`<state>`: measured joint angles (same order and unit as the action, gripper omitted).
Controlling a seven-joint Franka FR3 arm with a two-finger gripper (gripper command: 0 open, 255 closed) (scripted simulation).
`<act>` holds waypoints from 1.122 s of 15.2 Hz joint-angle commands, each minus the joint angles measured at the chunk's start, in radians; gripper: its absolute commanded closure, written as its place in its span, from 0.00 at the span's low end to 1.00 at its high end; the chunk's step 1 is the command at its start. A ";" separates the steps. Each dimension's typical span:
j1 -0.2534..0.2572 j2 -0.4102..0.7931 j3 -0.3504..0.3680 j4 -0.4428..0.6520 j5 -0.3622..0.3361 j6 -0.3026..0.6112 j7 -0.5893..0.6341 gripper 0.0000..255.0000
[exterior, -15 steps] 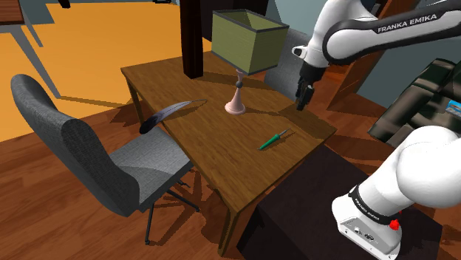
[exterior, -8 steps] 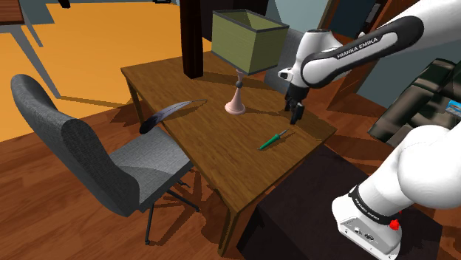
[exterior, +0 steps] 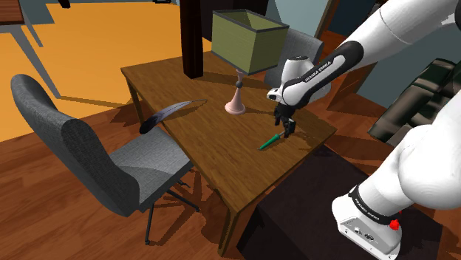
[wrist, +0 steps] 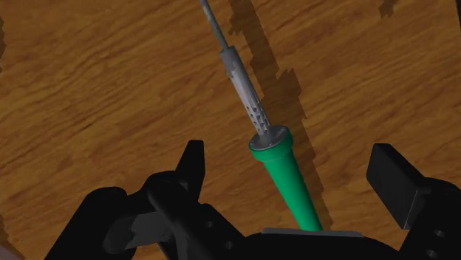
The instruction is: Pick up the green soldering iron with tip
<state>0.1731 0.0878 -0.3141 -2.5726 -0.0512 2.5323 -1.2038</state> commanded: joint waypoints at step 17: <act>-0.012 0.125 0.023 0.005 0.060 0.114 -0.050 1.00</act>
<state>0.1619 0.2112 -0.2909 -2.5679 0.0091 2.6449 -1.2537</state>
